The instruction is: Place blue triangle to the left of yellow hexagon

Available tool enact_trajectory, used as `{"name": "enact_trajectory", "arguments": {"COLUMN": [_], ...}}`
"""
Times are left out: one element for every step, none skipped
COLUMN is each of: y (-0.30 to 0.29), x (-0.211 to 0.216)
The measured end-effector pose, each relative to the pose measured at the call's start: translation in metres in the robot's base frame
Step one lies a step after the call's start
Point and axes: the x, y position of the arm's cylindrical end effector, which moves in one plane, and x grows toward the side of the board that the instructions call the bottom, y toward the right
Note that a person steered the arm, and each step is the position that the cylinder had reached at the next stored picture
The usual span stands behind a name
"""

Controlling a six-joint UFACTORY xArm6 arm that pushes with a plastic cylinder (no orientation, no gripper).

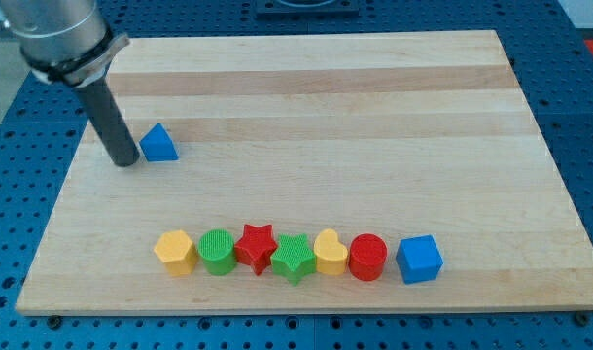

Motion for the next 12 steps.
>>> {"name": "enact_trajectory", "arguments": {"y": [0.0,0.012,0.049,0.053,0.041,0.029,0.027,0.035,0.024,-0.002,-0.004,-0.004], "x": [-0.035,-0.077,-0.072,-0.042,-0.003,0.036,0.049,0.016,-0.008,0.005,0.038,0.067]}}
